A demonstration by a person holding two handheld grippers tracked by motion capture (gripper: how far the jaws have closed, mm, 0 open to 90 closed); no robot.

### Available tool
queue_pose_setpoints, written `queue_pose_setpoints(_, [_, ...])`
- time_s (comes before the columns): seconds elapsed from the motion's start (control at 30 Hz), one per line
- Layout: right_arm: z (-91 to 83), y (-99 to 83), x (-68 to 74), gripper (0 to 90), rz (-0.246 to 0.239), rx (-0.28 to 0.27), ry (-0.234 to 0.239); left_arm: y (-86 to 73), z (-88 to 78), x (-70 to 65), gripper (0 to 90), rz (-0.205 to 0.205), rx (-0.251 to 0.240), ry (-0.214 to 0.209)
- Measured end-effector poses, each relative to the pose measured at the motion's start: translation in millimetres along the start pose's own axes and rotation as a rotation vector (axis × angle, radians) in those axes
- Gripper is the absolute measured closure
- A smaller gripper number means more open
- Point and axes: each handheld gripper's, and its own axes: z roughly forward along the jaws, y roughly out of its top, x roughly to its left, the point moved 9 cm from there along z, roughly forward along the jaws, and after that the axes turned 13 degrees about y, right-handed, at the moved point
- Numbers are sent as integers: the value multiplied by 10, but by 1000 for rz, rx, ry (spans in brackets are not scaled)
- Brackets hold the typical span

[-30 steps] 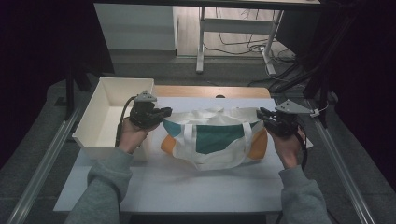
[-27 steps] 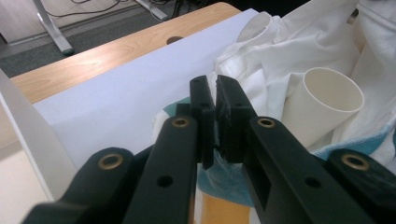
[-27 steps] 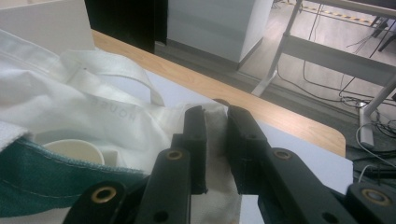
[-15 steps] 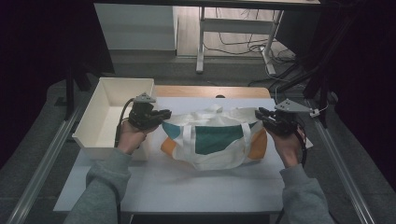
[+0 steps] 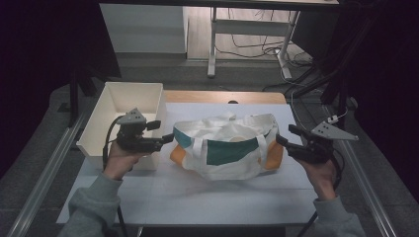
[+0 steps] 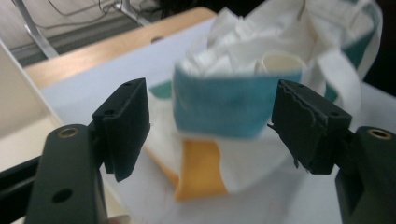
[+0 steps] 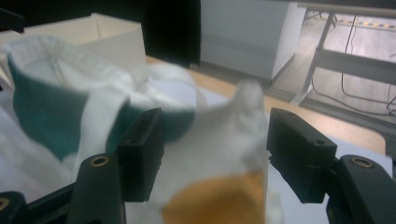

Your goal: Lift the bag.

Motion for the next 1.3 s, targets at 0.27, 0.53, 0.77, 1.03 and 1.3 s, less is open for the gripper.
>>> queue_pose_setpoints(0.27, [-60,-385,-14,366,20,55,5,-360,-21,-15,277,-5,42,-1])
queue_pose_setpoints(0.53, [-11,-667,-23,369,18,108,2,-549,-98,-161,284,33,30,-17])
queue_pose_setpoints(0.77, [70,-817,40,369,5,143,22,-902,31,-213,278,46,116,-12])
queue_pose_setpoints(1.03, [144,-890,79,370,-27,174,34,-1023,110,-157,277,36,142,8])
queue_pose_setpoints(1.3, [133,-899,67,372,-25,174,32,-1025,122,-157,274,38,142,8])
